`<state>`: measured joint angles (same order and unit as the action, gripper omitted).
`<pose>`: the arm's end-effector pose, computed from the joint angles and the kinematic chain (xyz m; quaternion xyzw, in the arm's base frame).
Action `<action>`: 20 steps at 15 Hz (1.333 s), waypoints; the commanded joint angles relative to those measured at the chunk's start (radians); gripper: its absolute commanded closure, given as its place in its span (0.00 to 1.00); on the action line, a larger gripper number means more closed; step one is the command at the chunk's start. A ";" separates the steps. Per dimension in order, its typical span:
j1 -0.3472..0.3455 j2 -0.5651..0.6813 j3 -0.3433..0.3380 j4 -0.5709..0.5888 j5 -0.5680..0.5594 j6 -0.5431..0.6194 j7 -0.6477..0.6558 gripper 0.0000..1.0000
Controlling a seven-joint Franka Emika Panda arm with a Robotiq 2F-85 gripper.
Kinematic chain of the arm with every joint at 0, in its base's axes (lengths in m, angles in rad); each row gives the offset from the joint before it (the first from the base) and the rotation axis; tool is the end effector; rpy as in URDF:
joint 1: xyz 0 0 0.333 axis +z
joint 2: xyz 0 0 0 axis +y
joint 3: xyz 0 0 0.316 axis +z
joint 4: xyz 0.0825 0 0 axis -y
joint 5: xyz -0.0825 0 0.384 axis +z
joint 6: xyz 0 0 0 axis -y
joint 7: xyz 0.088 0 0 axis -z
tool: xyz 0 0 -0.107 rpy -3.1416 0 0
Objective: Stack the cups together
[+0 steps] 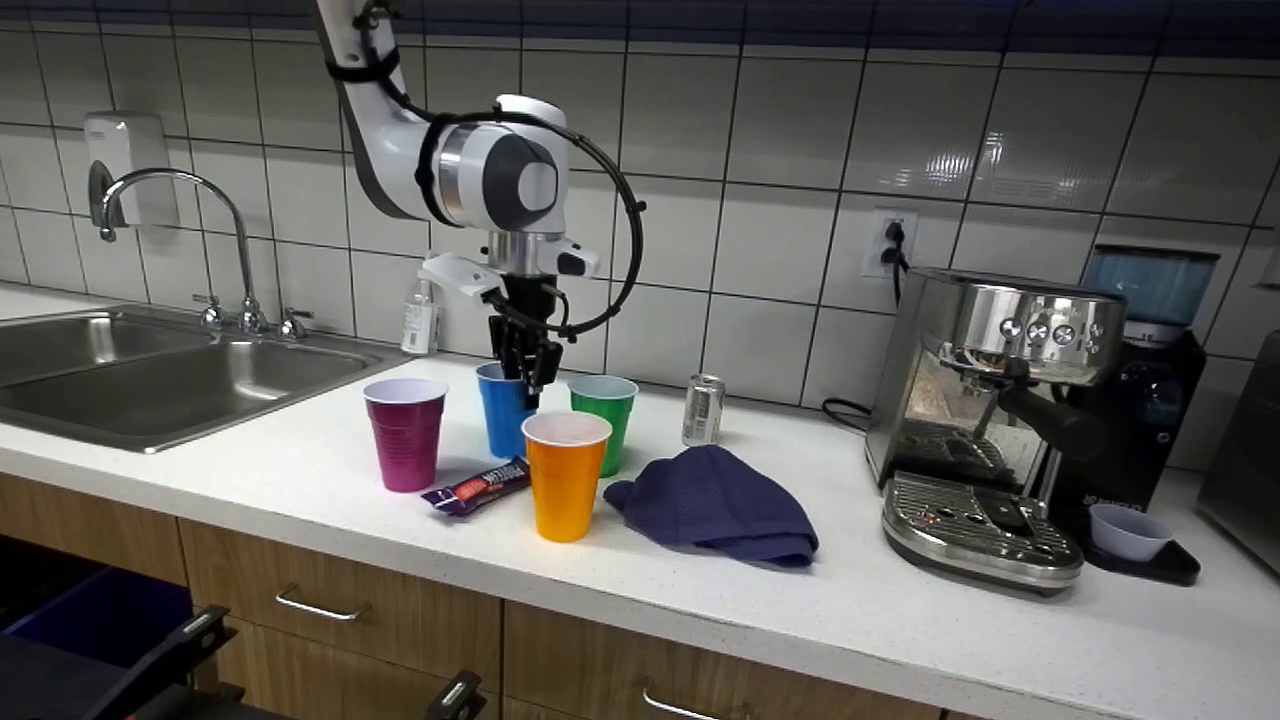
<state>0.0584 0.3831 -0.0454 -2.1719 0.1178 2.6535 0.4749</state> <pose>0.5739 0.0043 0.2235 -0.9598 0.2755 -0.0430 0.0331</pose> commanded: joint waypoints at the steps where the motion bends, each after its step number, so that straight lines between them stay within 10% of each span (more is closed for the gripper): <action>1: 0.014 -0.011 -0.012 0.007 0.014 -0.028 0.016 0.82; 4: 0.014 -0.020 -0.011 -0.003 0.016 -0.026 0.014 1.00; 20: -0.022 -0.275 0.023 -0.194 0.148 0.006 -0.067 1.00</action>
<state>0.0604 0.2072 -0.0381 -2.2912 0.2242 2.6552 0.4542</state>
